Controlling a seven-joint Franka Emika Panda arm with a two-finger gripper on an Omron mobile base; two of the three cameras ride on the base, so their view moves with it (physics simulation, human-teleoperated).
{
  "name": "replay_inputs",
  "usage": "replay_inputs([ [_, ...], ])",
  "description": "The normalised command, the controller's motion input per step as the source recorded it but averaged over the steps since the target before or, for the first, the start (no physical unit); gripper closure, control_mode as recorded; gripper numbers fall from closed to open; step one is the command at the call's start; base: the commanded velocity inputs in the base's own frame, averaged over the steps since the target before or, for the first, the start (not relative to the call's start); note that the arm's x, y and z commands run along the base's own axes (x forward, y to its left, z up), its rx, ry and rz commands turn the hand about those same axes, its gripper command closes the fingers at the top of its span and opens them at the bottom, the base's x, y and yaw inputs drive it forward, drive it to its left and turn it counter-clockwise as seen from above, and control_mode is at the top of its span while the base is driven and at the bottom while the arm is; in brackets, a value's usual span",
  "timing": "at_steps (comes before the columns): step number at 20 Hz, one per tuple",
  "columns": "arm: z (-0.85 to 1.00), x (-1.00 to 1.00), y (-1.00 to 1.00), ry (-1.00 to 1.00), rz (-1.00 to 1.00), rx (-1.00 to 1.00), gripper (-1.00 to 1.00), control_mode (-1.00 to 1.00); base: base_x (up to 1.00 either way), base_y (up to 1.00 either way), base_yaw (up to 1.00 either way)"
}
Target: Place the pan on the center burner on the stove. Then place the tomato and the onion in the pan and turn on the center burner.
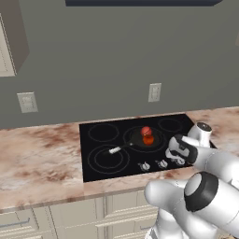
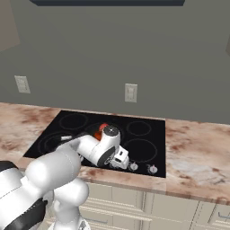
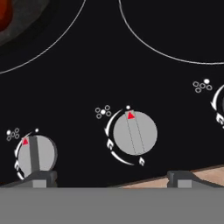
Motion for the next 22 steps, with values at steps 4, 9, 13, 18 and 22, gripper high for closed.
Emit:
replay_inputs([
  [4,-0.11,0.1,0.0,0.0,0.0,0.0,-1.0,-1.0,0.0,0.0,0.0],
  [9,-0.1,0.08,-0.04,0.0,0.0,0.0,-1.0,-1.0,0.0,0.0,0.0],
  [13,-0.08,0.06,-0.06,0.0,0.0,0.0,-1.0,-1.0,0.0,0.0,0.0],
  [18,-0.06,0.08,-0.05,0.0,0.0,0.0,-1.0,-1.0,0.0,0.0,0.0],
  [22,-0.04,0.11,-0.03,0.0,0.0,0.0,-1.0,-1.0,0.0,0.0,0.0],
])
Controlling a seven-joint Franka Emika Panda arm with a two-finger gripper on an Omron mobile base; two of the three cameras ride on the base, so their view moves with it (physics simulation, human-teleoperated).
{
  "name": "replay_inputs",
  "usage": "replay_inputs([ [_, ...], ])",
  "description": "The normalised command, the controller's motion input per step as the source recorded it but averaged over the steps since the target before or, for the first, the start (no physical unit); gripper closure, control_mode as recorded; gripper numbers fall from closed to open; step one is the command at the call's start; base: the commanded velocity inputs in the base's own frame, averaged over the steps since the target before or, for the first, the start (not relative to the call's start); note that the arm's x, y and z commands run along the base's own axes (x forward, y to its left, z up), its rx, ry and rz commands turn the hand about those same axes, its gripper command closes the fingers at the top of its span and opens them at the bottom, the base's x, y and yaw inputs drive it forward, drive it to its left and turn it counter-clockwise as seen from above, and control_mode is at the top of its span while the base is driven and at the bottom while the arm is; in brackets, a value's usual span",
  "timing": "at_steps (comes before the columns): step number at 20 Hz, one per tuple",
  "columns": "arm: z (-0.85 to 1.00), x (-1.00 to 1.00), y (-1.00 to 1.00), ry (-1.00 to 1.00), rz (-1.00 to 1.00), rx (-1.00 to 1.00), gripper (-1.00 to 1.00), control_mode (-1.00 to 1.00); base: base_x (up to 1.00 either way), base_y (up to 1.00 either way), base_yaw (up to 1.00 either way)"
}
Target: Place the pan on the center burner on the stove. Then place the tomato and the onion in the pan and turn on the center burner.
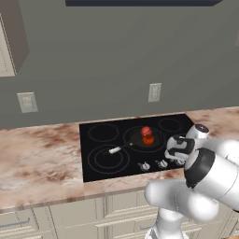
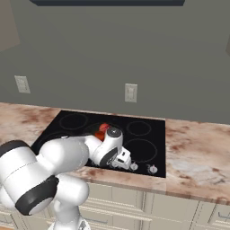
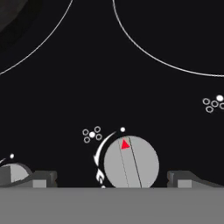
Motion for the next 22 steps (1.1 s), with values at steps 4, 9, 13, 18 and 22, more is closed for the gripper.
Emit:
replay_inputs([
  [4,-0.04,0.1,-0.01,0.0,0.0,0.0,-1.0,-1.0,0.0,0.0,0.0],
  [9,-0.06,0.05,-0.01,0.0,0.0,0.0,-1.0,-1.0,0.0,0.0,0.0],
  [13,-0.1,0.0,0.0,0.0,0.0,0.0,-1.0,-1.0,0.0,0.0,0.0],
  [18,-0.2,0.0,0.0,0.0,0.0,0.0,-1.0,-1.0,0.0,0.0,0.0],
  [22,-0.35,0.0,0.0,0.0,0.0,0.0,-1.0,-1.0,0.0,0.0,0.0],
])
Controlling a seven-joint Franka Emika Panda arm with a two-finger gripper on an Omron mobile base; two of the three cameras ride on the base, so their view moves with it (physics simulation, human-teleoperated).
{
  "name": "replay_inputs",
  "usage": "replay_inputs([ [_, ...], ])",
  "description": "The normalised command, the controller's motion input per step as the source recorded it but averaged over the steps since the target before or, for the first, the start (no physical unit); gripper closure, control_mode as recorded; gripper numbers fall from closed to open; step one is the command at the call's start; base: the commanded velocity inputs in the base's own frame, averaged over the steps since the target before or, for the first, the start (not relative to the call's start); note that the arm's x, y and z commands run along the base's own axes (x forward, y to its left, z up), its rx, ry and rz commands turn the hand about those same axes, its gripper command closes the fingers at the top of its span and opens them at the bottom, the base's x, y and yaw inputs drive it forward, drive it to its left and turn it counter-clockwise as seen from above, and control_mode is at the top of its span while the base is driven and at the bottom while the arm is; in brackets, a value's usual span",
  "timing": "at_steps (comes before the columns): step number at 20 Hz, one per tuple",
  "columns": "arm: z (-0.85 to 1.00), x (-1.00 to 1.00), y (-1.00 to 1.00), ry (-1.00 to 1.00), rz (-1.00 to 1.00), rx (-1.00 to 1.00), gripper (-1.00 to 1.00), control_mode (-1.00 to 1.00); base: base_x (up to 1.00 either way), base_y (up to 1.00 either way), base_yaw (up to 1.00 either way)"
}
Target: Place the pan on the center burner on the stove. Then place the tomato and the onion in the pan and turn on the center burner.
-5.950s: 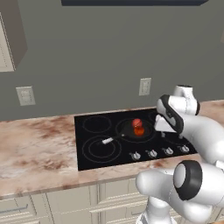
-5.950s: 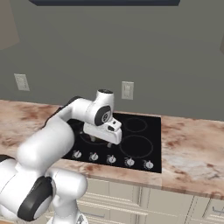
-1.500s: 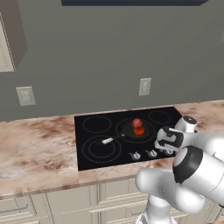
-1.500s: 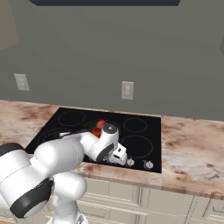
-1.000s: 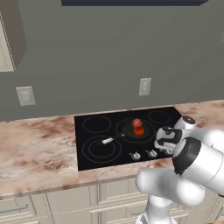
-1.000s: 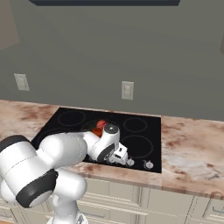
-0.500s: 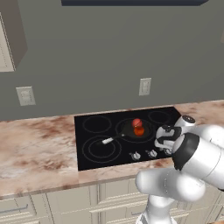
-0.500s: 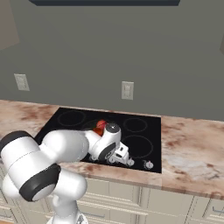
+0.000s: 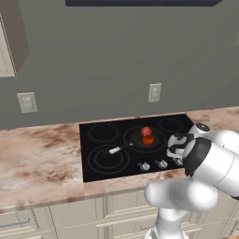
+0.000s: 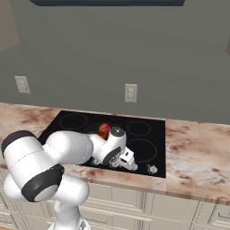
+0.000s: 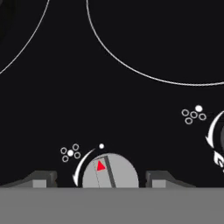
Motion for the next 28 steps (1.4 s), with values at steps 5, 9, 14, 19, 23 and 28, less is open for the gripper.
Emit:
replay_inputs([
  [5,-0.55,0.0,0.06,0.0,0.01,-0.07,-1.0,-1.0,0.0,0.0,0.0],
  [9,-0.85,0.0,0.43,0.0,0.01,-0.23,1.0,-1.0,0.0,0.0,0.0],
  [14,-0.92,-0.01,0.5,0.0,0.0,-0.27,1.0,-1.0,0.0,0.0,0.0],
  [19,-0.69,-0.56,0.02,-0.01,0.0,-0.1,1.0,-1.0,0.0,0.0,0.0],
  [23,-0.91,-1.0,-0.59,-0.1,0.0,0.0,1.0,-1.0,0.0,0.0,0.0],
  [28,-0.94,-1.0,-0.44,-0.32,0.01,0.01,1.0,-1.0,0.0,0.0,0.0],
])
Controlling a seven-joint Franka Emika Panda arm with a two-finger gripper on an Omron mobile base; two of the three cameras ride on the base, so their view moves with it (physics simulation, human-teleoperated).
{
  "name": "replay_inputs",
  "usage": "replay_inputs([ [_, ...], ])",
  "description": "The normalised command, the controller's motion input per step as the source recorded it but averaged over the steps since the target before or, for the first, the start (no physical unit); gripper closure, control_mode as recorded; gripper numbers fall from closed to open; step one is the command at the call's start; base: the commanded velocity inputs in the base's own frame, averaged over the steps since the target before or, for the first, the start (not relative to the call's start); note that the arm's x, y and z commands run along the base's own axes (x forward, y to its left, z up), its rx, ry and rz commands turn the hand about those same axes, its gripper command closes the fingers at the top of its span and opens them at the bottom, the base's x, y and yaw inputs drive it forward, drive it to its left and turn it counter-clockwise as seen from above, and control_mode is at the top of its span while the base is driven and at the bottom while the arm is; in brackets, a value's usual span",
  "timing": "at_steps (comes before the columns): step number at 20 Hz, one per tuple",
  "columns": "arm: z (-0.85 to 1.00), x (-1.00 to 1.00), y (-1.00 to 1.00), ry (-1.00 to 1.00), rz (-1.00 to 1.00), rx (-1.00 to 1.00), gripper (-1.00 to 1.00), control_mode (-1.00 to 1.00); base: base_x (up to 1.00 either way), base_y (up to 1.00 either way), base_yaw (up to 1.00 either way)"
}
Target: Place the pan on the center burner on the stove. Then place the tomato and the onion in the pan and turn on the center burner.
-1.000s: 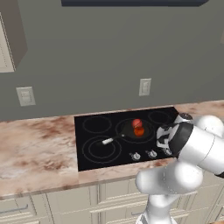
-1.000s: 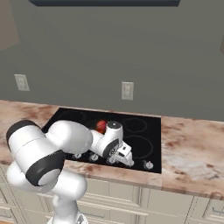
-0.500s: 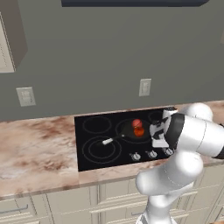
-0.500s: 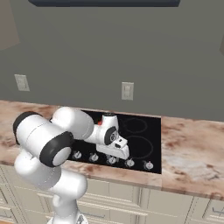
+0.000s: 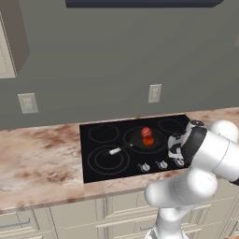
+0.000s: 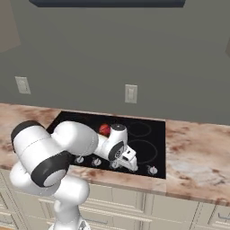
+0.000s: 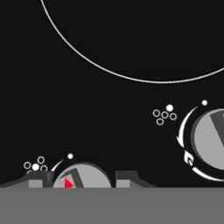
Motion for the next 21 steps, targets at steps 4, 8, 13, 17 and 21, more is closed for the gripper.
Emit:
replay_inputs([
  [4,-0.79,-0.88,-0.01,-0.43,0.14,0.0,1.0,-1.0,0.0,0.0,0.0],
  [8,-0.58,-0.52,0.01,-0.34,0.29,0.0,1.0,-1.0,0.0,0.0,0.0],
  [13,-0.55,0.02,0.04,-0.05,0.51,0.0,1.0,-1.0,0.0,0.0,0.0],
  [17,-0.55,0.31,0.14,0.0,0.66,0.0,1.0,-1.0,0.0,0.0,0.0],
  [21,-0.58,0.23,0.19,0.0,0.62,-0.02,1.0,-1.0,0.0,0.0,0.0],
])
